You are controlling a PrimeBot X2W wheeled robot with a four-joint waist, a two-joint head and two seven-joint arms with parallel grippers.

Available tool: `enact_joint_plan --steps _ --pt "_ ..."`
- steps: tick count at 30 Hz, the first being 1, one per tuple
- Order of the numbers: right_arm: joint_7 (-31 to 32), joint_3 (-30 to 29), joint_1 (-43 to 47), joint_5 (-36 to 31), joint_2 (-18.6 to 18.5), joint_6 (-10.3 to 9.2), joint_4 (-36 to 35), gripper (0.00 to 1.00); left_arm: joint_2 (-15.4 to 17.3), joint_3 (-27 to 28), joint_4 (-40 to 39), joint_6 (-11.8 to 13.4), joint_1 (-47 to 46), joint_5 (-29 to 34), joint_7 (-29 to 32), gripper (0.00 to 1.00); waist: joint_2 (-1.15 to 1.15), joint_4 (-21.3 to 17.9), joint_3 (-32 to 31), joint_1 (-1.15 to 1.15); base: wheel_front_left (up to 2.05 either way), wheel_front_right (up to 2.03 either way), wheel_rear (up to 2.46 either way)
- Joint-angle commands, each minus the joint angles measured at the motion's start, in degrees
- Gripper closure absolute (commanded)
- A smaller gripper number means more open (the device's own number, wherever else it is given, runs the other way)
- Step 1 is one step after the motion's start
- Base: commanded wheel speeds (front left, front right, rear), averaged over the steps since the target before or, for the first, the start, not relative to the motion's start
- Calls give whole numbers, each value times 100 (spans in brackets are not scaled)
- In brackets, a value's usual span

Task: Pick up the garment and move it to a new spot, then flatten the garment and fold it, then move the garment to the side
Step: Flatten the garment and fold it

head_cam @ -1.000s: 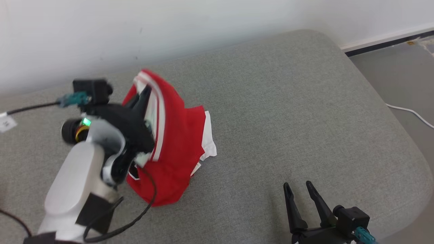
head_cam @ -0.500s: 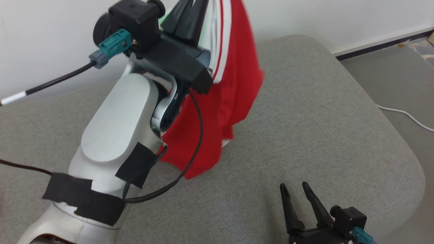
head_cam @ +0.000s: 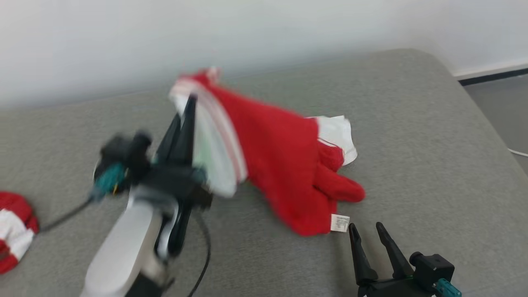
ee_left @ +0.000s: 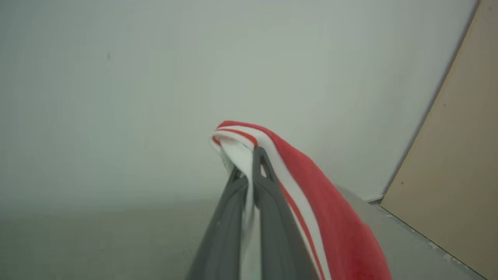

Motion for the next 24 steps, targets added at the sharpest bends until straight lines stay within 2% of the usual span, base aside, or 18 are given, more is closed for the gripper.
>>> enact_joint_plan --steps 1,8,12,17,24 --pt "-29 -38 26 -63 10 -12 -29 0 141 157 -174 135 560 -125 -46 100 -1 455 85 0 0 0 0" --pt "-28 -84 55 -139 10 -12 -49 0 538 451 -735 494 2169 -334 10 100 -1 885 88 0 0 0 0" --pt "-28 -85 57 -162 9 -12 -35 0 577 523 -1005 682 2889 -478 85 100 -1 1022 57 0 0 0 0" --pt "-29 -104 82 -202 9 -12 9 0 515 462 -1121 782 3301 -516 96 100 -1 1147 3 0 0 0 0" --pt "77 -656 -101 -466 12 -13 61 0 444 349 -1045 948 3410 -375 76 100 -1 1150 -149 0 0 0 0"
